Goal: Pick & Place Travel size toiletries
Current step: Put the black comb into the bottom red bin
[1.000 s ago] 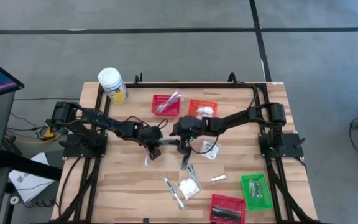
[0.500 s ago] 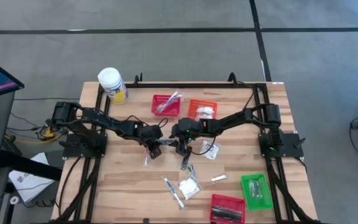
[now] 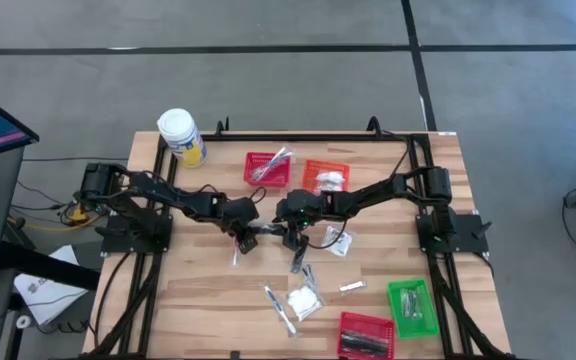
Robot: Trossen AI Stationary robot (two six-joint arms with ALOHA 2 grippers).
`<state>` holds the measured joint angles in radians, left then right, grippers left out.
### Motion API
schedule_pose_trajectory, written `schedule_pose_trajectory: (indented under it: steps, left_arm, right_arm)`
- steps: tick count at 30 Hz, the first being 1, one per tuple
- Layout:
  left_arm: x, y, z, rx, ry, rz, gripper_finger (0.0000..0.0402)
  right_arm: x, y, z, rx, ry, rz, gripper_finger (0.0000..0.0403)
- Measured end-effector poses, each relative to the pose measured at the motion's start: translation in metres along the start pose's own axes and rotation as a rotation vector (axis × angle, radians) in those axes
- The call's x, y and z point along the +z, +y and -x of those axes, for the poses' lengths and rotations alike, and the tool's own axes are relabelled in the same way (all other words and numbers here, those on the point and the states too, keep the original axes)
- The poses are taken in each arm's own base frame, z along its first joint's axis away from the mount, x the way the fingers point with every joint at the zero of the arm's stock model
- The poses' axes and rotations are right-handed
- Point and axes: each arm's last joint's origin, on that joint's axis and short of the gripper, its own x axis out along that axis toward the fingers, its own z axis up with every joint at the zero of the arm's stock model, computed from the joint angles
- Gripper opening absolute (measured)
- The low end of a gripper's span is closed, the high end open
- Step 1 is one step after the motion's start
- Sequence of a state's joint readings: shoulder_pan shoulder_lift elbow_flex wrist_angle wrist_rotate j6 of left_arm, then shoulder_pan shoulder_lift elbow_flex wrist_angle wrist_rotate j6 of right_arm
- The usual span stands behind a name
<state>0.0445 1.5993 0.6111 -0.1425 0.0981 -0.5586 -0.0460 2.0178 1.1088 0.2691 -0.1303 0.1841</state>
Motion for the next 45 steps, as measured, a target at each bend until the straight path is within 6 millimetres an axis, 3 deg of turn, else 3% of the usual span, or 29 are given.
schedule_pose_trajectory:
  steps: [11,23,45]
  left_arm:
    - [0.0,0.001,-0.001,-0.008,-0.005,-0.006,0.0002]
    - [0.0,0.0,-0.001,-0.01,-0.011,-0.039,0.0002]
    - [0.002,-0.005,-0.002,-0.044,-0.058,-0.197,0.0001]
  right_arm:
    - [0.0,-0.002,0.0,-0.004,-0.002,-0.03,0.0183]
    - [-0.001,-0.018,0.003,-0.071,0.021,-0.147,0.0213]
    - [-0.005,-0.015,0.003,-0.077,0.11,-0.141,0.0216]
